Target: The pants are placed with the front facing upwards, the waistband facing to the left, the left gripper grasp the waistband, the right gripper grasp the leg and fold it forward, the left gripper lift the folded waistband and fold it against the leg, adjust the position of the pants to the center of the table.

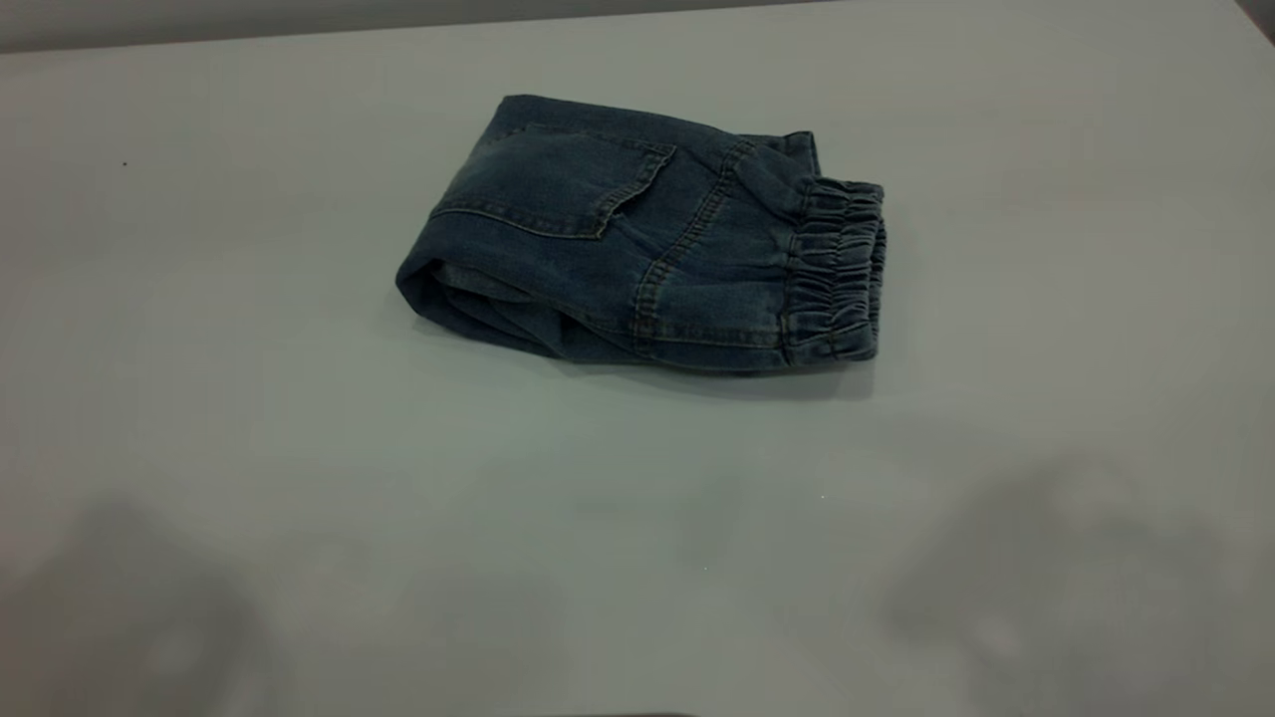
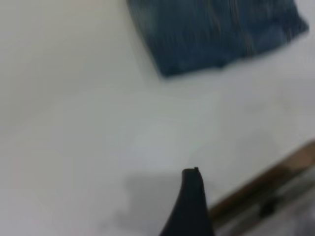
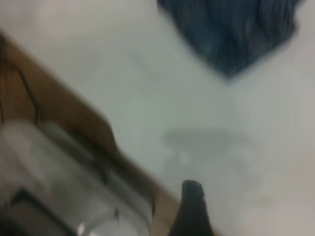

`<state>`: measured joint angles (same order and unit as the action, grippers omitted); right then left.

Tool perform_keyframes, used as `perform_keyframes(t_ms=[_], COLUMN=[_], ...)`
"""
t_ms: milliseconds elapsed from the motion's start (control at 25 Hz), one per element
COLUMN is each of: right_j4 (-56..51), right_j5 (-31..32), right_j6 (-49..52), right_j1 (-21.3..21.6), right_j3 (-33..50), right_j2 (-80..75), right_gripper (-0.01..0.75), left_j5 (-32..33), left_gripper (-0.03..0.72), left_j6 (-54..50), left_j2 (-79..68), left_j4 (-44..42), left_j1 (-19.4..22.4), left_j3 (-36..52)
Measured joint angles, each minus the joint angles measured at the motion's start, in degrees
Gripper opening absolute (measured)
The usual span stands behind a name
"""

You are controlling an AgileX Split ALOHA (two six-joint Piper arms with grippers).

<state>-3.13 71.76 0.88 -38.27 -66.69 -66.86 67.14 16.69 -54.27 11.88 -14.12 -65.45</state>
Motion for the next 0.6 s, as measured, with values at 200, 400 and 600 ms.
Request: perform_keyframes(t_ms=[200,400,600], right_j4=[0.1,0.1,0.1], right_j5=[-2.18,-5.74,-7.72], right_j6=[1.84,2.48,2.54], right_j1=[0.0,0.0,0.0], right_j3=[19.1,33.45,39.57], right_j2=[12.27,23.74,34.55], right_gripper=[0.489,0.489,0.489], left_j5=[0.0,-0.59,-2.54], left_gripper=[0.561,0.561,0.561], left_j6=[-4.24,-5.07,-8.17], left_j2=[9.21,19.08,28.15], left_j4=[-0.12,-0.67,-3.87], left_j1=[0.0,0.0,0.0], left_j3=[16.82,29.93,37.0])
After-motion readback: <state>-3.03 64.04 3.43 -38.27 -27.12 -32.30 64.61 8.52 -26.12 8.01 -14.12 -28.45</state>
